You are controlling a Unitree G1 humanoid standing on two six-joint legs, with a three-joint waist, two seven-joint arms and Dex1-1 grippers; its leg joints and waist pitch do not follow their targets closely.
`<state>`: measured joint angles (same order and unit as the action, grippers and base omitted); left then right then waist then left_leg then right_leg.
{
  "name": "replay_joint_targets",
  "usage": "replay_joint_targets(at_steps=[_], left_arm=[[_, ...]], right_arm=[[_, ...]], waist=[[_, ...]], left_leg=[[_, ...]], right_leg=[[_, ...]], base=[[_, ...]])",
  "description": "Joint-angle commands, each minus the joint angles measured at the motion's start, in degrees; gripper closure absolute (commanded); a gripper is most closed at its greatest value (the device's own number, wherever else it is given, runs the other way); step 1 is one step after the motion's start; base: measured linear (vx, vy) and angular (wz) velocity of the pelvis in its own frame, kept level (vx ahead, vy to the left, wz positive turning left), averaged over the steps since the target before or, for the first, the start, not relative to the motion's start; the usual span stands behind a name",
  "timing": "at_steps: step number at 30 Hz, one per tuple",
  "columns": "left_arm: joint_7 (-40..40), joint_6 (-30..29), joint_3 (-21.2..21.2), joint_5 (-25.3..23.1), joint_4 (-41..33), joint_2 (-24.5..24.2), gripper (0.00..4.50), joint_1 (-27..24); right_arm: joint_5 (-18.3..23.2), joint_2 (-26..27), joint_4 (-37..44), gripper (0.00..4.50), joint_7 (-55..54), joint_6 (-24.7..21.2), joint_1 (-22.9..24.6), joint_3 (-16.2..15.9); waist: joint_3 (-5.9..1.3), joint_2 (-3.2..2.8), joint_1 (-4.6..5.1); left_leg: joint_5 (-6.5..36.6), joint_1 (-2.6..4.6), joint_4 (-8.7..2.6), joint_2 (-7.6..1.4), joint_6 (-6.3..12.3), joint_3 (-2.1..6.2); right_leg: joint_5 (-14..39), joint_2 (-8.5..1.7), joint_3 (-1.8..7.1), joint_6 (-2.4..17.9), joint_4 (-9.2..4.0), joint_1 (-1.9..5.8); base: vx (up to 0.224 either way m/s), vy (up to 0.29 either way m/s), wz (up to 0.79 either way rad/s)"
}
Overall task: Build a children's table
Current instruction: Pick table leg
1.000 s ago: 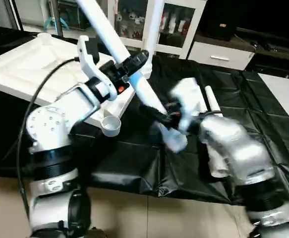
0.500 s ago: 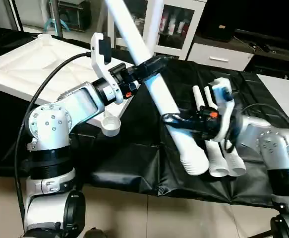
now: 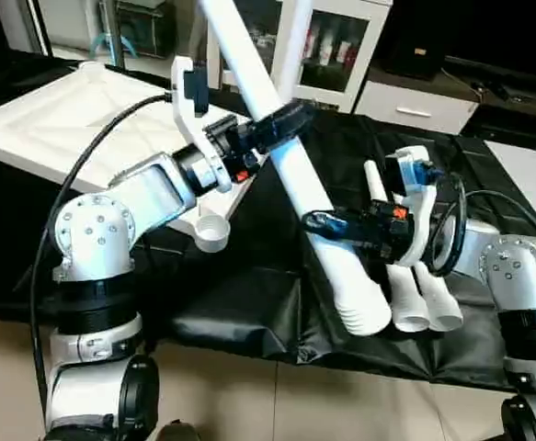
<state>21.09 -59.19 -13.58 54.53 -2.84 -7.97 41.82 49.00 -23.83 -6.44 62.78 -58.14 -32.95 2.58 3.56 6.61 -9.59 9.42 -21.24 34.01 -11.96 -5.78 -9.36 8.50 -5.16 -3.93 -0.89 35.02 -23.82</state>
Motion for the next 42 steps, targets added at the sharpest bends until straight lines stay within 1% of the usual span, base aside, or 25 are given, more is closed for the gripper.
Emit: replay_joint_targets(at_steps=[1,2,4,5,10,14,17,20,21,22,23,24,25,27,31,32,33,34,35,36,37,38,39,41,42], left_arm=[[0.69,0.42,1.56,-0.25,-1.05,0.13,0.95,-0.15],[0.89,0.63,1.74,-0.42,-0.92,0.00,1.20,-0.18],[0.98,0.68,1.79,-0.62,-0.82,-0.15,1.28,-0.21],[1.16,0.78,1.82,-0.87,-0.64,-0.34,1.48,-0.28],[1.55,1.15,1.91,-1.06,-0.46,-0.45,1.76,-0.41],[1.06,1.89,2.70,-1.98,-1.04,-0.89,2.15,-0.56],[-2.20,2.30,2.56,-3.73,-0.55,-0.52,2.16,-0.13],[-3.93,2.88,1.45,-3.80,0.49,0.34,2.16,0.31],[-4.99,3.18,0.68,-3.60,1.19,0.95,1.95,0.59],[-7.14,3.85,-0.58,-3.46,2.51,2.11,1.95,1.08],[-7.14,3.85,-0.58,-3.46,2.51,2.11,1.76,1.08],[-8.05,4.19,-0.99,-3.56,3.02,2.56,1.78,1.26],[-10.19,5.06,-1.80,-3.97,4.27,3.72,1.76,1.61],[-12.26,6.29,-2.62,-4.61,5.40,4.81,1.46,1.99],[-15.43,7.87,-4.08,-5.35,6.38,6.16,1.34,2.53],[-16.29,7.99,-4.51,-5.32,6.67,6.55,1.25,2.73],[-16.70,8.07,-4.62,-5.47,6.79,6.67,1.05,2.82],[-16.70,8.07,-4.62,-5.47,6.79,6.67,0.95,2.82],[-17.63,8.55,-4.75,-6.02,7.25,6.85,0.89,3.02],[-19.93,9.81,-5.05,-7.64,8.47,7.31,0.79,3.49],[-19.93,9.81,-5.05,-7.64,8.47,7.31,0.79,3.49],[-20.50,10.04,-5.16,-7.92,8.86,7.48,0.66,3.61],[-21.24,10.06,-5.39,-7.54,9.08,7.99,0.49,3.70],[-21.85,9.99,-5.48,-7.25,9.06,8.57,0.43,3.76],[-21.85,9.99,-5.48,-7.25,9.06,8.57,0.43,3.76]], right_arm=[[0.81,-0.88,1.03,2.74,-0.50,-0.12,-0.45,2.05],[0.66,-0.82,0.95,2.74,-0.48,-0.24,-0.49,2.20],[0.54,-0.74,0.97,2.74,-0.58,-0.28,-0.50,2.31],[0.45,-0.59,1.00,2.74,-0.76,-0.31,-0.50,2.46],[0.68,-0.55,1.12,2.74,-1.32,-0.08,-0.41,2.34],[-1.34,0.00,1.63,2.74,-3.26,2.74,-0.33,1.71],[-8.80,0.79,2.82,2.74,-7.54,10.16,-0.19,-1.46],[-14.45,1.93,3.31,2.74,-11.56,15.68,-0.11,-4.01],[-16.88,2.53,3.67,2.74,-13.27,18.37,0.05,-5.23],[-20.95,3.50,4.40,2.74,-16.17,22.44,0.47,-7.73],[-20.95,3.50,4.40,2.74,-16.17,22.44,0.47,-7.73],[-22.54,3.88,4.67,2.74,-17.32,23.82,0.65,-8.80],[-30.27,4.44,4.59,2.74,-21.21,30.71,1.35,-13.69],[-36.92,5.54,4.27,2.74,-25.63,36.74,1.93,-17.44],[-42.31,8.02,3.78,2.74,-32.48,41.39,2.36,-19.06],[-46.13,8.38,3.17,2.74,-35.84,43.80,2.52,-20.66],[-47.69,8.44,2.92,2.74,-37.23,44.86,2.57,-21.25],[-47.69,8.44,2.92,2.74,-37.23,44.86,2.57,-21.25],[-49.81,8.66,2.46,2.74,-39.55,45.73,2.69,-22.01],[-55.15,9.03,1.12,2.74,-44.58,47.90,3.00,-23.45],[-55.15,9.03,1.12,2.74,-44.58,47.90,3.00,-23.45],[-57.51,9.00,0.80,2.74,-46.70,48.24,3.00,-24.23],[-62.50,8.59,0.03,2.74,-50.23,48.63,2.75,-26.16],[-67.00,7.84,-0.63,2.74,-52.95,49.50,2.42,-28.11],[-67.00,7.84,-0.63,2.74,-52.95,49.50,2.42,-28.11]], waist=[[-4.44,-0.99,-0.02],[-4.41,-1.03,-0.11],[-4.41,-0.99,-0.06],[-4.39,-1.27,-0.12],[-4.50,-1.13,-0.11],[-4.49,-1.14,-0.10],[-4.40,-1.14,-0.01],[-4.32,-1.14,0.21],[-4.40,-1.05,0.15],[-4.36,-1.31,0.25],[-4.37,-1.28,0.35],[-4.45,-1.36,0.36],[-4.37,-1.51,0.25],[-4.33,-1.52,0.44],[-4.44,-1.69,0.91],[-4.42,-1.88,0.88],[-4.35,-1.79,1.00],[-4.31,-1.75,1.15],[-4.30,-1.78,1.17],[-4.19,-1.92,1.46],[-4.14,-1.88,1.61],[-4.22,-1.95,1.76],[-4.22,-2.02,1.79],[-4.23,-1.85,2.00],[-4.21,-1.89,2.04]], left_leg=[[13.15,0.60,-3.99,-0.66,-4.02,-0.17],[13.53,0.60,-4.04,-0.67,-4.08,-0.16],[13.82,0.55,-4.07,-0.65,-4.16,-0.12],[14.06,0.63,-4.07,-0.63,-4.24,-0.11],[13.36,0.55,-4.03,-0.64,-4.29,-0.10],[13.23,0.57,-4.04,-0.65,-4.37,-0.12],[13.72,0.57,-4.13,-0.69,-4.85,-0.08],[14.02,0.43,-4.12,-0.55,-5.31,-0.09],[14.03,0.49,-4.11,-0.62,-5.44,-0.07],[14.10,0.46,-4.15,-0.62,-5.67,0.00],[14.77,0.60,-4.19,-0.53,-5.60,-0.01],[15.04,0.71,-4.18,-0.60,-5.50,0.00],[15.30,0.69,-4.18,-0.67,-5.67,0.04],[15.53,0.55,-4.28,-0.53,-6.16,0.03],[16.18,0.64,-4.31,-0.52,-5.75,0.13],[16.47,0.72,-4.29,-0.52,-5.67,0.13],[16.34,0.63,-4.33,-0.49,-5.70,0.12],[16.49,0.61,-4.34,-0.41,-5.64,0.05],[16.79,0.70,-4.33,-0.40,-5.53,0.07],[17.10,0.56,-4.40,-0.35,-5.84,0.10],[17.51,0.56,-4.39,-0.22,-5.86,0.06],[18.29,0.67,-4.33,-0.19,-5.74,0.11],[18.43,0.67,-4.33,-0.17,-5.72,0.12],[17.87,0.56,-4.31,-0.16,-5.96,0.17],[17.84,0.56,-4.29,-0.17,-5.92,0.19]], right_leg=[[15.39,-2.33,1.65,7.47,-3.81,3.09],[15.66,-2.34,1.64,7.35,-3.87,3.10],[16.04,-2.33,1.63,7.15,-3.86,3.15],[16.45,-2.38,1.64,7.05,-3.92,3.06],[14.96,-2.34,1.64,7.35,-3.74,3.16],[14.54,-2.35,1.64,7.54,-3.70,3.17],[15.72,-2.39,1.68,6.70,-3.76,3.11],[17.29,-2.42,1.70,5.76,-4.00,2.92],[17.50,-2.55,1.68,5.69,-3.96,2.95],[17.36,-2.47,1.70,5.62,-3.88,2.86],[17.75,-2.35,1.64,5.50,-4.02,2.86],[17.42,-2.34,1.67,5.71,-3.96,2.84],[16.70,-2.36,1.71,5.73,-3.96,2.65],[17.31,-2.38,1.69,4.97,-4.10,2.73],[14.40,-2.03,1.73,5.39,-3.72,2.78],[13.63,-2.03,1.74,5.58,-3.60,2.78],[13.35,-1.98,1.74,5.52,-3.64,2.80],[13.17,-1.90,1.76,5.48,-3.60,2.84],[13.21,-1.88,1.76,5.47,-3.56,2.84],[14.35,-1.91,1.79,4.84,-3.83,2.76],[15.08,-1.82,1.77,4.52,-3.95,2.74],[16.11,-1.84,1.77,3.97,-3.97,2.75],[16.24,-1.82,1.77,3.83,-4.02,2.76],[15.72,-1.79,1.77,3.60,-3.97,2.81],[15.42,-1.76,1.77,3.61,-3.87,2.83]], base=[[0.000,0.000,0.00],[0.000,0.000,0.00],[0.000,0.000,0.00],[0.000,0.000,0.00],[0.000,0.000,0.00],[0.000,0.000,0.00],[0.000,0.000,0.00],[0.000,0.000,0.00],[0.000,0.000,0.00],[0.000,0.000,0.00],[0.000,0.000,0.00],[0.000,0.000,0.00],[0.000,0.000,0.00],[0.000,0.000,0.00],[0.000,0.000,0.00],[0.000,0.000,0.00],[0.000,0.000,0.00],[0.000,0.000,0.00],[0.000,0.000,0.00],[0.000,0.000,0.00],[0.000,0.000,0.00],[0.000,0.000,0.00],[0.000,0.000,0.00],[0.000,0.000,0.00],[0.000,0.000,0.00]])
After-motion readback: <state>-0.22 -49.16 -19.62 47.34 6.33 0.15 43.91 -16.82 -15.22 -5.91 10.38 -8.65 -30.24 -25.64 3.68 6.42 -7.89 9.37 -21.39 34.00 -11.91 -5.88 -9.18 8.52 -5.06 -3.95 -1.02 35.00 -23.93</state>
